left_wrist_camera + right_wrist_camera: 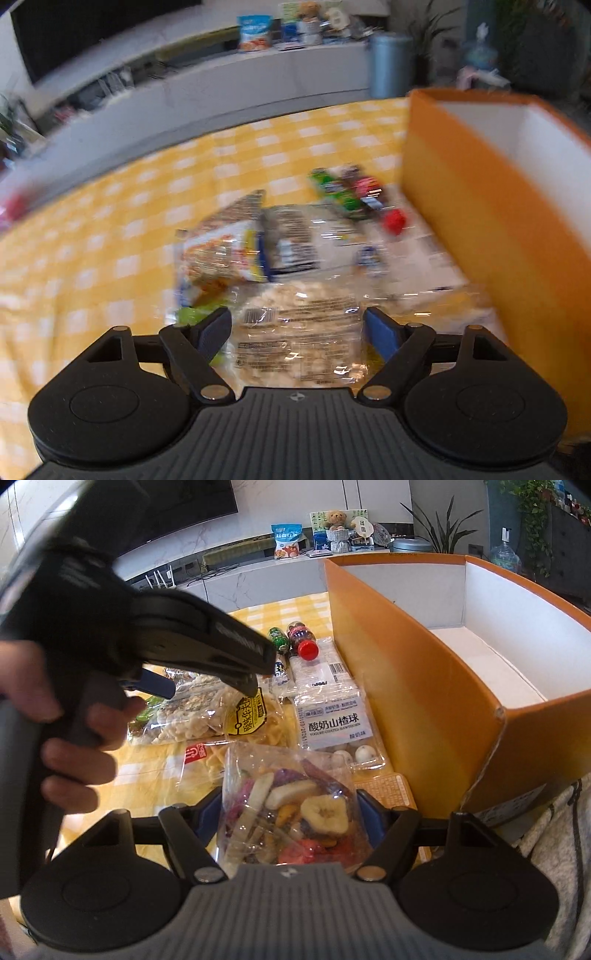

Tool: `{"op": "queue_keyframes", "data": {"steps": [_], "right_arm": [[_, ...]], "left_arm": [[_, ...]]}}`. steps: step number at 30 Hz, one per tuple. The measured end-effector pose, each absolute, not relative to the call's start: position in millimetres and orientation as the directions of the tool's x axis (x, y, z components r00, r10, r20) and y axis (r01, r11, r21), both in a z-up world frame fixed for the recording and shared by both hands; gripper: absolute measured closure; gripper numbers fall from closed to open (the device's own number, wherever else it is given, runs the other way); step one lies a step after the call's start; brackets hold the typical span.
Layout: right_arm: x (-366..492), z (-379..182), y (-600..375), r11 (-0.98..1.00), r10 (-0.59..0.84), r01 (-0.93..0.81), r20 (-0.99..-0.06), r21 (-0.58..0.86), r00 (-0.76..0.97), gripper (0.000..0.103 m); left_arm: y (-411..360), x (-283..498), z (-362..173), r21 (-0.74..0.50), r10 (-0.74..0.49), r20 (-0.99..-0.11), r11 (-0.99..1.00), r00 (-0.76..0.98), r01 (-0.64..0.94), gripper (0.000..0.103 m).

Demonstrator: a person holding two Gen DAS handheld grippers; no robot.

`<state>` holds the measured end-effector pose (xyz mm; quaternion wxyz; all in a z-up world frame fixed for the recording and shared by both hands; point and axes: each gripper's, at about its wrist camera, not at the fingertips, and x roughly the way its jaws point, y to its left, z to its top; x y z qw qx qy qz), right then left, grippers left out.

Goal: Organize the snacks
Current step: 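Grasp the dried fruit bag with the right gripper while the left gripper grasps the white bean bag, then lift the dried fruit bag with the right gripper while the left gripper lifts the bean bag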

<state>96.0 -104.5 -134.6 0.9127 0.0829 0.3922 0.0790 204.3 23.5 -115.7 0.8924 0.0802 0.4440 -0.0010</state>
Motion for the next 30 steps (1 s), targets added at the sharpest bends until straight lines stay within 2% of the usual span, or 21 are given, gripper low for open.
{"op": "queue_keyframes", "data": {"steps": [5,9,15,18,24,30], "right_arm": [[97.1,-134.8,-103.2,0.975,0.206,-0.079,-0.704,0.209,0.680,0.030],[96.9,-135.1,-103.9,0.974,0.208,-0.078,-0.704,0.212,0.680,0.029],[96.9,-135.3,-103.8,0.975,0.205,-0.078,-0.705,0.209,0.679,0.029],[97.2,-135.0,-103.8,0.974,0.206,-0.076,-0.705,0.211,0.678,0.029],[97.2,-135.0,-103.8,0.974,0.206,-0.075,-0.705,0.212,0.678,0.029],[96.3,-133.7,-110.4,0.966,0.220,-0.051,-0.695,0.255,0.685,0.031]], "left_arm": [[34.5,210.2,-124.7,0.125,0.056,-0.786,0.990,0.615,0.070,0.000],[51.1,217.7,-127.4,0.036,0.006,-0.797,0.999,0.604,0.038,0.000],[58.8,214.4,-128.0,-0.002,-0.032,-0.778,0.999,0.627,0.047,0.000],[58.3,207.0,-124.6,-0.027,-0.049,-0.764,0.999,0.643,0.044,0.008],[61.0,186.0,-107.7,-0.037,-0.066,-0.720,0.998,0.691,0.056,0.008],[74.1,152.0,-80.8,-0.103,-0.102,-0.673,0.994,0.732,0.043,0.012]]}}
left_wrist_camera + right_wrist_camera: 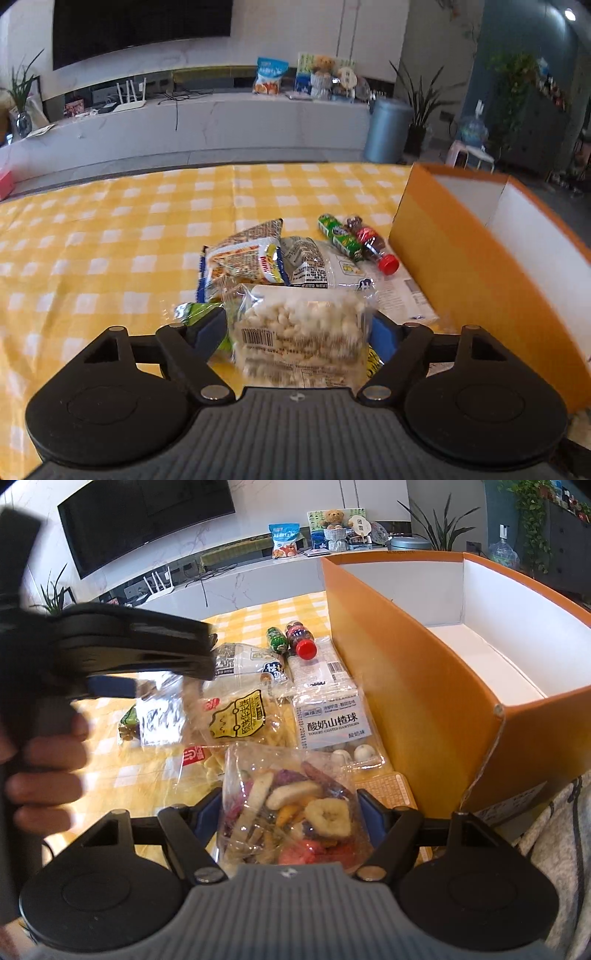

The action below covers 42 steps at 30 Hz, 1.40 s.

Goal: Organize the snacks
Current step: 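Lift the dried fruit bag with the right gripper while the left gripper lifts the bean bag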

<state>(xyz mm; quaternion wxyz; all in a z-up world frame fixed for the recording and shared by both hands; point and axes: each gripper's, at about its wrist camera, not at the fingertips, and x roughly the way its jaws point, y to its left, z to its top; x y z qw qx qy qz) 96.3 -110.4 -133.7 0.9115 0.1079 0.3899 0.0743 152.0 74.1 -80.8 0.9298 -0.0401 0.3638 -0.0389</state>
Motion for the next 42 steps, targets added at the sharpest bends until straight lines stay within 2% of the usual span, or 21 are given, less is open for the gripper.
{"op": "queue_keyframes", "data": {"steps": [5,23,31,34,42], "right_arm": [[93.9,-132.1,-114.6,0.958,0.227,-0.034,-0.679,0.286,0.698,0.033],[74.0,-115.2,-110.2,0.958,0.245,-0.095,-0.599,0.271,0.762,0.034],[67.7,-105.6,-111.6,0.957,0.246,-0.113,-0.544,0.266,0.802,0.034],[64.6,-103.0,-111.7,0.961,0.237,-0.114,-0.531,0.254,0.814,0.034],[58.5,-90.2,-111.1,0.957,0.251,-0.139,-0.485,0.254,0.838,0.034]], "left_arm": [[85.7,134.2,-68.8,-0.180,-0.151,-0.660,0.983,0.736,0.041,0.012],[110.9,98.2,-74.2,-0.287,-0.218,-0.642,0.957,0.735,0.033,0.012],[109.3,99.2,-83.9,-0.289,-0.233,-0.651,0.956,0.723,0.049,0.012],[107.8,101.6,-96.0,-0.280,-0.218,-0.683,0.960,0.697,0.025,0.012],[112.8,91.8,-84.0,-0.316,-0.260,-0.643,0.947,0.721,0.060,0.012]]}}
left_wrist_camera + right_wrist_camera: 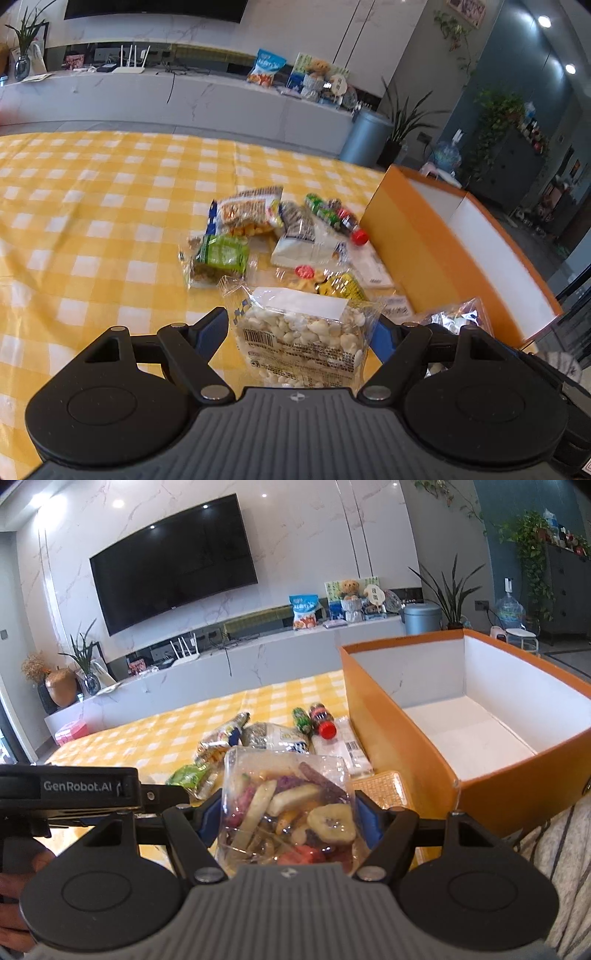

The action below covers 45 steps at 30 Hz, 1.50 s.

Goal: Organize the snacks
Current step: 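Lift the dried fruit bag with the right gripper while the left gripper lifts the bean bag, then carry both bags over the orange box and open both grippers to drop them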

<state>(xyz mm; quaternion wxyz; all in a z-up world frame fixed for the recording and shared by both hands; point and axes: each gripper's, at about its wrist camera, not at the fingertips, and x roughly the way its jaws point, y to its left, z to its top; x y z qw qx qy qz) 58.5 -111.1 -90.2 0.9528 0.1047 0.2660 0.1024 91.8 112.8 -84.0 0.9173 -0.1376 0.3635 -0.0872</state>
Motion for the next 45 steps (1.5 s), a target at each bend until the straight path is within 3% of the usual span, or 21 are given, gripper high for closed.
{"op": "queue_keyframes", "data": {"steps": [8,16,21,27,34,45], "right_arm": [[39.7,-39.5,-134.5,0.924,0.318,-0.223,-0.299,0.310,0.900,0.034],[29.2,-2.2,-196.5,0.952,0.168,-0.113,-0.179,0.285,0.969,0.033],[42.0,-15.8,-240.0,0.956,0.090,-0.019,-0.228,0.293,0.969,0.033],[48.0,-43.8,-282.1,0.926,0.053,0.054,-0.268,0.374,0.962,0.033],[54.0,-66.1,-317.9,0.818,0.063,0.132,-0.315,0.559,0.947,0.033],[58.9,-74.4,-334.6,0.783,0.092,0.120,-0.304,0.610,0.948,0.033]], "left_arm": [[114.8,89.5,-41.4,-0.386,-0.315,-0.552,0.917,0.772,0.098,0.012],[75.1,108.6,9.4,-0.421,-0.402,-0.487,0.886,0.775,0.195,0.012],[26.8,134.0,20.9,-0.457,-0.537,-0.479,0.828,0.694,0.325,0.012],[-32.5,162.5,14.6,-0.449,-0.595,-0.522,0.801,0.611,0.396,0.012],[-65.3,179.1,-2.9,-0.432,-0.591,-0.584,0.807,0.556,0.403,0.012],[-91.8,205.3,-27.6,-0.433,-0.573,-0.686,0.817,0.449,0.382,0.017]]}}
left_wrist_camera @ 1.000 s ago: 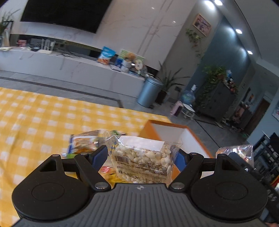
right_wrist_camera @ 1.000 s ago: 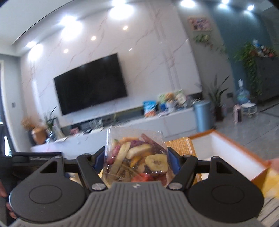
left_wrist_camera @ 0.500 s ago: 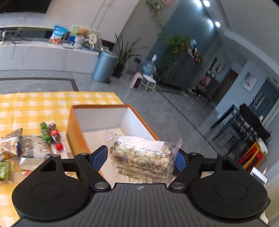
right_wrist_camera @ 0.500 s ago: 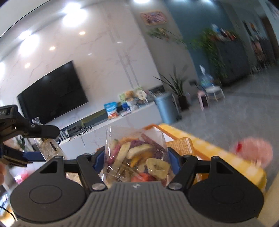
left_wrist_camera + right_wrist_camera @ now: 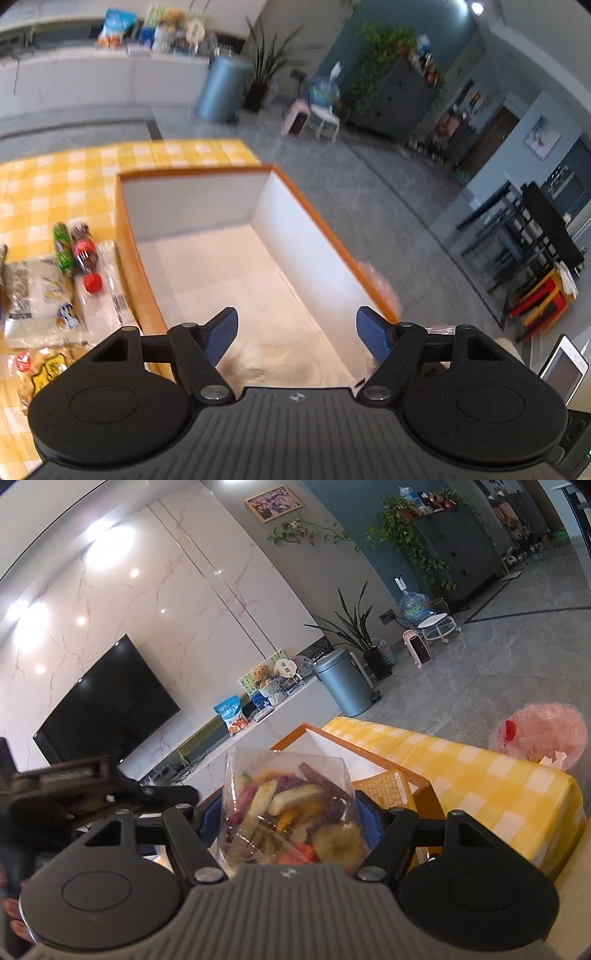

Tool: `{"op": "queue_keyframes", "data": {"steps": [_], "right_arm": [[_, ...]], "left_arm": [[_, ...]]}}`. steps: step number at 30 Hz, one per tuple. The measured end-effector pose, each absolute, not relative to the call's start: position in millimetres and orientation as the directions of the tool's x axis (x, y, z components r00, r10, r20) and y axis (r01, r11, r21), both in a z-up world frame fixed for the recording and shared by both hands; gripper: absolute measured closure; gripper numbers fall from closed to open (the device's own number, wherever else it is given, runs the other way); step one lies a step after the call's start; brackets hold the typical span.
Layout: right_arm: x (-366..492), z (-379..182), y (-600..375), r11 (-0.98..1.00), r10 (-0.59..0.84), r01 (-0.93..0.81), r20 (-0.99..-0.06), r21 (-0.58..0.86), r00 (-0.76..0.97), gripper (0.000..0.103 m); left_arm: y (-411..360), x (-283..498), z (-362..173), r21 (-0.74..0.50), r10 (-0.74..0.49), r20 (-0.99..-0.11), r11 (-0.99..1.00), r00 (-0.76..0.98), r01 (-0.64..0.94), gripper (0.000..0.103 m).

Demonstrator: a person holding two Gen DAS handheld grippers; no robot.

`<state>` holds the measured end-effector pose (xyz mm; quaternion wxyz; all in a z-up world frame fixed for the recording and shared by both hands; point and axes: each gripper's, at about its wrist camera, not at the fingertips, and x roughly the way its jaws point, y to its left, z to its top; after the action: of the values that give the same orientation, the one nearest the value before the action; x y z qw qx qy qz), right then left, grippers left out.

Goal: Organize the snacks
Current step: 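Carry both bags over the orange box and open both grippers to drop them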

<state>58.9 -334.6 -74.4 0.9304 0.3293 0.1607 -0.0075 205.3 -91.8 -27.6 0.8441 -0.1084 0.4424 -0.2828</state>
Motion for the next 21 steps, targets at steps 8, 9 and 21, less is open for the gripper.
{"op": "queue_keyframes", "data": {"steps": [8,9,21], "right_arm": [[63.0,-75.5,-335.7,0.780,0.093,0.120,-0.303,0.614,0.948,0.033],[63.5,-75.7,-335.9,0.780,0.094,0.120,-0.304,0.614,0.948,0.033],[84.8,-55.4,-301.7,0.902,0.025,0.161,-0.421,0.400,0.907,0.034]], "left_arm": [[-104.3,214.2,-35.4,-0.395,-0.532,-0.732,0.841,0.427,0.371,0.017],[-102.6,213.2,-34.6,-0.399,-0.537,-0.725,0.838,0.431,0.373,0.017],[-59.9,155.9,-9.6,-0.269,-0.443,-0.671,0.893,0.595,0.361,0.014]]}}
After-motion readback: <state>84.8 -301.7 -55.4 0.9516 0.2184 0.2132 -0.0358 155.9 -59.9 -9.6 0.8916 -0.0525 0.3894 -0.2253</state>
